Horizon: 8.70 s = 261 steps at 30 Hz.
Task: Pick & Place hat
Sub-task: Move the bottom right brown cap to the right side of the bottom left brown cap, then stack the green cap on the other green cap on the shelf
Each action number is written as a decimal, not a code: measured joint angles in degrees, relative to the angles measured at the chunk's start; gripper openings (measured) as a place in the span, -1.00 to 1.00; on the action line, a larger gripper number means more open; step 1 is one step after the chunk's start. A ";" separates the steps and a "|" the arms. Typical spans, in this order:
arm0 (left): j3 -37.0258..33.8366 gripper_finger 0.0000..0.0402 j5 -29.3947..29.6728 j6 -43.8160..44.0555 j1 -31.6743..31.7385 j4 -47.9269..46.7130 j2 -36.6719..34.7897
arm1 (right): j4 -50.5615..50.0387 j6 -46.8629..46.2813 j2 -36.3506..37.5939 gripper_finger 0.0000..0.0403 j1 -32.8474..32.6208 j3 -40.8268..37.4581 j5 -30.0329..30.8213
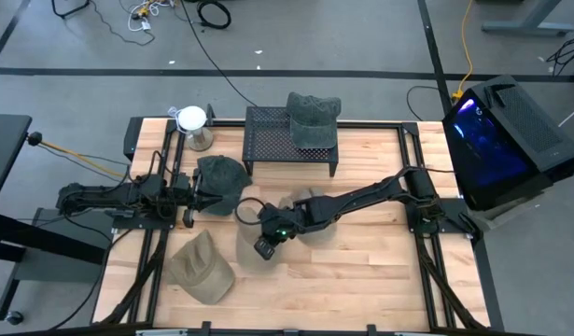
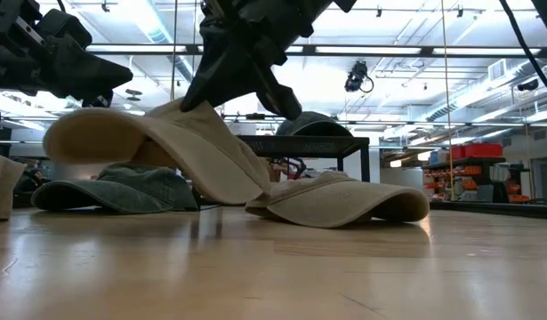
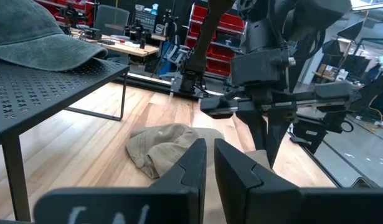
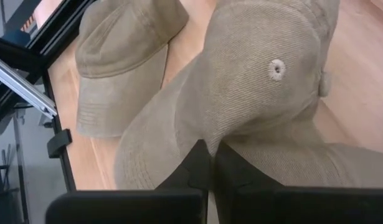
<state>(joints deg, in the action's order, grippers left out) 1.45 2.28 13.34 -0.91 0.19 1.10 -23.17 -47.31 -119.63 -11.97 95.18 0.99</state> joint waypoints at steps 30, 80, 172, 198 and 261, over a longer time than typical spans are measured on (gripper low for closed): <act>0.01 -0.80 0.00 -0.01 -0.01 0.01 0.00 | 6.09 4.73 0.09 -0.26 -0.04 0.02 -4.65; 0.00 -0.80 0.02 -0.01 -0.01 0.02 0.00 | 5.72 33.41 12.41 -1.00 11.01 0.09 0.93; 0.01 -0.80 0.01 0.00 -0.01 0.02 0.00 | 47.16 40.97 72.77 -1.00 7.29 -84.94 6.97; 0.01 -0.80 0.02 0.00 -0.01 0.02 0.00 | 41.07 43.93 82.20 -1.00 13.77 -85.37 5.56; 0.00 -0.80 0.01 0.00 0.01 0.01 0.00 | 28.21 41.79 94.68 -1.00 13.73 -85.35 2.58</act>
<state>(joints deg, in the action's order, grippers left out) 1.45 2.29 13.34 -0.91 0.20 1.10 5.04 -5.52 -24.96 1.76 9.82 3.57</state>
